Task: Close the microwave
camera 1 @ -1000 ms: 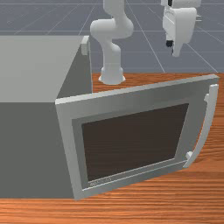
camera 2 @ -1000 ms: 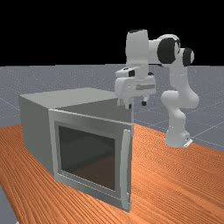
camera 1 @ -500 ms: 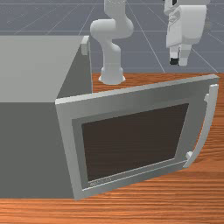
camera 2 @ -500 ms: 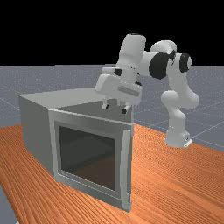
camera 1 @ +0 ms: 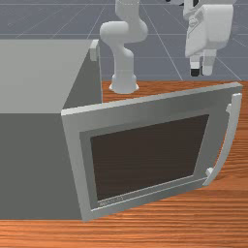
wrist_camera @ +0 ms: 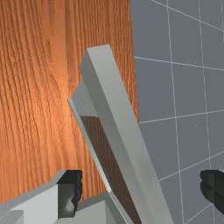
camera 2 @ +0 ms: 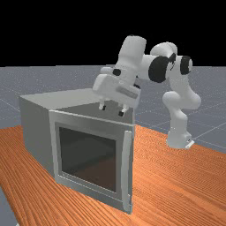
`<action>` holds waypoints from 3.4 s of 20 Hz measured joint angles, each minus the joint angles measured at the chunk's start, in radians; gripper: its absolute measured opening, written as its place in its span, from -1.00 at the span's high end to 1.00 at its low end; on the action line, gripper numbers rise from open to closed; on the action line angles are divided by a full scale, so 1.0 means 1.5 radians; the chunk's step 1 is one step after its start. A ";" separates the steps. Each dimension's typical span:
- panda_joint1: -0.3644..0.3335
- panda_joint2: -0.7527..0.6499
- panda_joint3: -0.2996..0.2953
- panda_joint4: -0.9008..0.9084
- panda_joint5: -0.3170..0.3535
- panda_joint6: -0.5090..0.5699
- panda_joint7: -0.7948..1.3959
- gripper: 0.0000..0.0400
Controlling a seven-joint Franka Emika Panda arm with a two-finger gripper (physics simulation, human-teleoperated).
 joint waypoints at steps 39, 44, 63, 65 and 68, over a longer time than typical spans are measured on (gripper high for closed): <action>0.032 0.136 0.042 0.168 0.065 -0.184 0.006 -1.00; 0.026 -0.151 0.038 -0.283 0.061 -0.014 0.047 -1.00; 0.032 -0.406 -0.007 -0.627 -0.002 0.115 0.038 -1.00; 0.064 -0.366 0.026 -0.578 -0.023 0.093 0.119 -1.00; 0.086 -0.276 0.031 -0.455 0.011 0.048 0.024 -1.00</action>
